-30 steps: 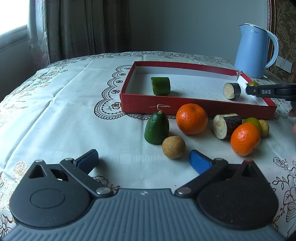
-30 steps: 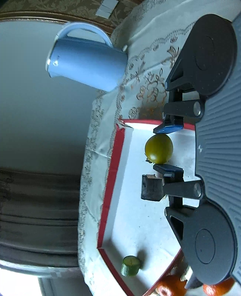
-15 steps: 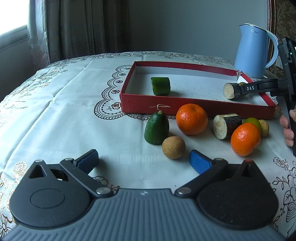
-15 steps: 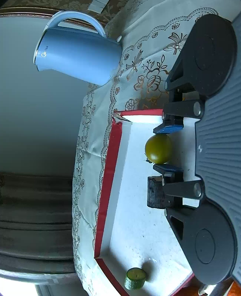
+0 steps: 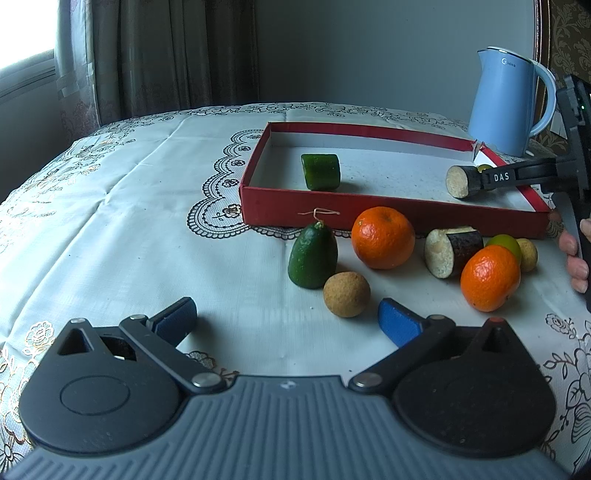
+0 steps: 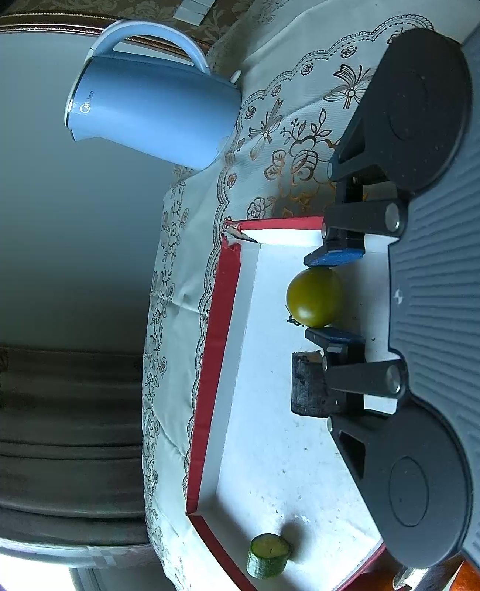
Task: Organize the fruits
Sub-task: 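Carry the lime into the tray and open the right tool, then close the left tool on the brown kiwi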
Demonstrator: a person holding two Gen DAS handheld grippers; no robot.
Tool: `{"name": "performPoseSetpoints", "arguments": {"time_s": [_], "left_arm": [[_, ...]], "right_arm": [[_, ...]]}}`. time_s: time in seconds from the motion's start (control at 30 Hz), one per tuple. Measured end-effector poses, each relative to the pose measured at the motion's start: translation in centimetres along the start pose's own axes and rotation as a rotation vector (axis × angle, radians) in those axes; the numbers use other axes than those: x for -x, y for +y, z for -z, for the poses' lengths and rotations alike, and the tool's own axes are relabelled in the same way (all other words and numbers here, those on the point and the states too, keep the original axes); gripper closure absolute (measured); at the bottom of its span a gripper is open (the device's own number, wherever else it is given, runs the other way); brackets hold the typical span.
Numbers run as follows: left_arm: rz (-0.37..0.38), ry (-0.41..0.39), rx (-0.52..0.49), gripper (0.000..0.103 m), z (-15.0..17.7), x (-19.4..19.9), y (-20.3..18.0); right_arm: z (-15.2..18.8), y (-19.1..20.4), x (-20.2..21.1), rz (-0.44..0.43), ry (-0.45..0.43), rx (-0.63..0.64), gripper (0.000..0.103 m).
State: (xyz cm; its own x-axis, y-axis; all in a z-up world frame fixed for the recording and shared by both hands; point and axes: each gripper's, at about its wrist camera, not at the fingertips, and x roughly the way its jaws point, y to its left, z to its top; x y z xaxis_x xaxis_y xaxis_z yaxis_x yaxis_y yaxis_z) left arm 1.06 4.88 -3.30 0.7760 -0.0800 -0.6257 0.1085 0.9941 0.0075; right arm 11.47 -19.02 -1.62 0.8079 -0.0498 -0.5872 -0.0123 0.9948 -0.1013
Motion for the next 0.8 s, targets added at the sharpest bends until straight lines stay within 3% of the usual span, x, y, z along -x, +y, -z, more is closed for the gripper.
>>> {"name": "performPoseSetpoints", "arguments": {"time_s": [0.23,0.53,0.73,0.8], "left_arm": [[0.0,0.0,0.0,0.0,0.0,0.0,0.0],[0.0,0.0,0.0,0.0,0.0,0.0,0.0],[0.0,0.0,0.0,0.0,0.0,0.0,0.0],[0.0,0.0,0.0,0.0,0.0,0.0,0.0]], "right_arm": [[0.1,-0.1,0.3,-0.011,0.009,-0.002,0.068],[0.4,0.1,1.2,-0.027,0.028,0.009,0.057],[0.8,0.2,2.6,-0.027,0.015,0.019,0.04],[1.0,0.2,3.2,-0.034,0.007,0.02,0.038]]}}
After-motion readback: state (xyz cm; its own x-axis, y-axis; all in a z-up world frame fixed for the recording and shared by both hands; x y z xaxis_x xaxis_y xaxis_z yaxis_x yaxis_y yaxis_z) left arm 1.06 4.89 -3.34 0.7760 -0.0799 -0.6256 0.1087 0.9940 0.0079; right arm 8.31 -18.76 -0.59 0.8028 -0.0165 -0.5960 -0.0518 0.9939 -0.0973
